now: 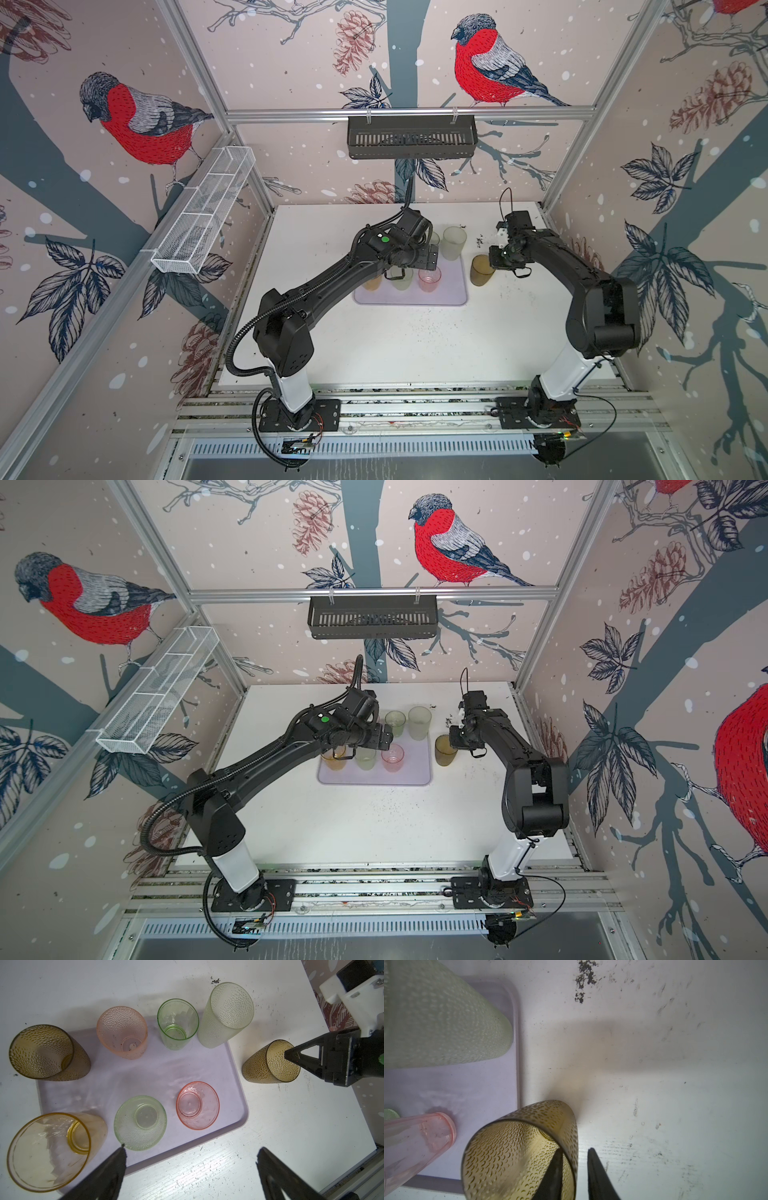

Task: Place the glasses into the tray
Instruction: 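Lower the open right gripper around the rim of the olive dotted glass, then close the right gripper on the olive dotted glass rim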

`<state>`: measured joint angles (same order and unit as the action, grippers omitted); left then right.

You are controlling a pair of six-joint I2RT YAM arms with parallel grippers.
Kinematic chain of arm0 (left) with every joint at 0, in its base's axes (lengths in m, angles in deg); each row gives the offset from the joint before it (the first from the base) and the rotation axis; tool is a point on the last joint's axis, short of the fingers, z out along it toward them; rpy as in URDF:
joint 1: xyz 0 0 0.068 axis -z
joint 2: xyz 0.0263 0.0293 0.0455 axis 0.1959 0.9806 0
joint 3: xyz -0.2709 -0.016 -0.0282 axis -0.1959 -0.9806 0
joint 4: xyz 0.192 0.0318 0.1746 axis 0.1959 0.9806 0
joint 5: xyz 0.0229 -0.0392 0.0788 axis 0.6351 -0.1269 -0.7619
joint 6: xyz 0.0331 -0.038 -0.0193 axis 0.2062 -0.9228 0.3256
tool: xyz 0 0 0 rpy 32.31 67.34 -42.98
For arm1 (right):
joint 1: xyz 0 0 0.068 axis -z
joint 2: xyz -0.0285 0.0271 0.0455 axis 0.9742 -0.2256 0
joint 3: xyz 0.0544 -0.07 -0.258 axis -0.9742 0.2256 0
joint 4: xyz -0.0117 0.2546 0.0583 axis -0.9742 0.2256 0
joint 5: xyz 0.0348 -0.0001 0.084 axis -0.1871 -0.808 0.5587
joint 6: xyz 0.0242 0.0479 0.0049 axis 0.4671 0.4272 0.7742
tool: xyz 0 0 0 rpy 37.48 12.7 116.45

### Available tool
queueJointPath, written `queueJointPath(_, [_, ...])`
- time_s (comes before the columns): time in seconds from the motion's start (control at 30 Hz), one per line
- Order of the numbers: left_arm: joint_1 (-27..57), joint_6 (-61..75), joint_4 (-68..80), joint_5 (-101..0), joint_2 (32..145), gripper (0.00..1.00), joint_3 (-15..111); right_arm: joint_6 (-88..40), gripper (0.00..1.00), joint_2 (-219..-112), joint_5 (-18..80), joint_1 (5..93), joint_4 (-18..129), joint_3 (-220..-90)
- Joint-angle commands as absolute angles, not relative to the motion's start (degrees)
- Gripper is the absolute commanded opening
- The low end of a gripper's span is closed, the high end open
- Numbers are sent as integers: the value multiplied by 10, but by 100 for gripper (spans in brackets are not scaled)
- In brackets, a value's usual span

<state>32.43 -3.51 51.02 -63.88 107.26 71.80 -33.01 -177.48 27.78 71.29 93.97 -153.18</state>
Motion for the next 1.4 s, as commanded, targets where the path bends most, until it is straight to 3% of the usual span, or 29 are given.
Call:
queueJointPath(0.0, [324,-41,507,-637,1066,98,718,-337,22,-1776,269,710,947,-1538])
queueJointPath(1.37, [310,-38,502,-633,1062,98,708,-335,6,-1770,239,695,954,-1544])
